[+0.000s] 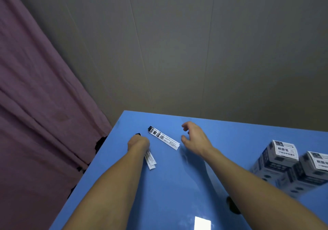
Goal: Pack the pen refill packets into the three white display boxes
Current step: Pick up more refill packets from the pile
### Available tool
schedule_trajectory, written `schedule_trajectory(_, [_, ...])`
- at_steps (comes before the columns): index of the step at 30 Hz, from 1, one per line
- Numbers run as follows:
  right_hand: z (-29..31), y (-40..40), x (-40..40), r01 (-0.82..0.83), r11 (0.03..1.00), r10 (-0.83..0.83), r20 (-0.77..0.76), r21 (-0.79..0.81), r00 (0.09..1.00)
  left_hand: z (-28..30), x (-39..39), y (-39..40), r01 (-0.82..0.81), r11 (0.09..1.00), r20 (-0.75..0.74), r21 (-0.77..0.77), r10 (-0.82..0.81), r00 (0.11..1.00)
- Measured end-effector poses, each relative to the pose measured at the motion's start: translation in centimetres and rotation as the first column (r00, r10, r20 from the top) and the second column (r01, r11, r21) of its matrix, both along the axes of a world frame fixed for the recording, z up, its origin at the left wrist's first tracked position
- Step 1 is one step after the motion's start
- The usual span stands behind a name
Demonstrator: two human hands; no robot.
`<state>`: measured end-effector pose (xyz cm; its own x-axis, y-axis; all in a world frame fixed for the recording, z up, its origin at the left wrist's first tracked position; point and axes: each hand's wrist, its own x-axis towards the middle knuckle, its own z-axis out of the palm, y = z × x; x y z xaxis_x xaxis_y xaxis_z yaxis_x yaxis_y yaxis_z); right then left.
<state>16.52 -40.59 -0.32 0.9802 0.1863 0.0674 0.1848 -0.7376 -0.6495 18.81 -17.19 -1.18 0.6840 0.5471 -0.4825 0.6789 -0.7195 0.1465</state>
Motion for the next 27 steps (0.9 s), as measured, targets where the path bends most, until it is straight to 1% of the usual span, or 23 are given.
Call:
schedule_trajectory(1, [0.0,0.2,-0.2,-0.008,1.0,0.008,-0.002,-0.008,1.0,-0.1,-0.3,0.1,0.056,0.998,-0.065,0.034,-0.054,0.996])
schedule_trajectory(2, [0.0,0.4,-0.3,-0.013,1.0,0.013,-0.003,-0.016,1.0,0.0,-0.8,0.1,0.135,0.99,-0.065,0.046,-0.132,0.989])
schedule_trajectory(3, [0.0,0.5,-0.4,-0.017,1.0,0.017,-0.007,-0.025,1.0,0.0,-1.1,0.1,0.178,0.983,-0.052,0.035,-0.176,0.983])
schedule_trajectory(4, [0.0,0.5,-0.6,-0.023,0.999,0.022,-0.012,-0.037,1.0,0.5,-1.8,0.0,0.192,0.981,-0.053,-0.015,-0.193,0.98])
schedule_trajectory(5, [0.0,0.6,-0.7,-0.029,0.998,0.028,-0.021,-0.05,0.999,0.8,-2.5,-0.1,0.148,0.987,-0.028,-0.059,-0.15,0.988])
schedule_trajectory(6, [0.1,0.6,-0.9,-0.036,0.997,0.035,-0.029,-0.066,0.999,0.5,-2.7,0.0,0.036,0.997,0.05,-0.067,-0.032,0.998])
schedule_trajectory(7, [0.2,0.6,-1.0,-0.044,0.996,0.04,-0.04,-0.083,0.998,0.7,-3.2,0.1,-0.032,0.993,0.074,-0.109,0.04,0.996])
schedule_trajectory(10, [0.5,0.5,-1.3,-0.063,0.989,0.051,-0.089,-0.133,0.995,1.2,-4.6,0.7,-0.023,0.986,0.17,-0.168,0.052,0.984])
schedule_trajectory(14, [1.1,0.4,-1.9,-0.085,0.973,0.054,-0.148,-0.213,0.988,2.8,-6.8,0.9,0.063,0.979,0.286,-0.196,-0.004,0.958])
schedule_trajectory(19, [1.8,0.4,-3.5,-0.138,0.934,0.08,-0.183,-0.33,0.98,4.8,-10.5,1.0,0.136,0.976,0.422,-0.168,-0.054,0.905])
schedule_trajectory(27, [3.9,-0.3,-7.3,-0.224,0.89,0.153,-0.201,-0.398,0.968,7.4,-15.2,1.5,0.207,0.967,0.548,-0.145,-0.095,0.831])
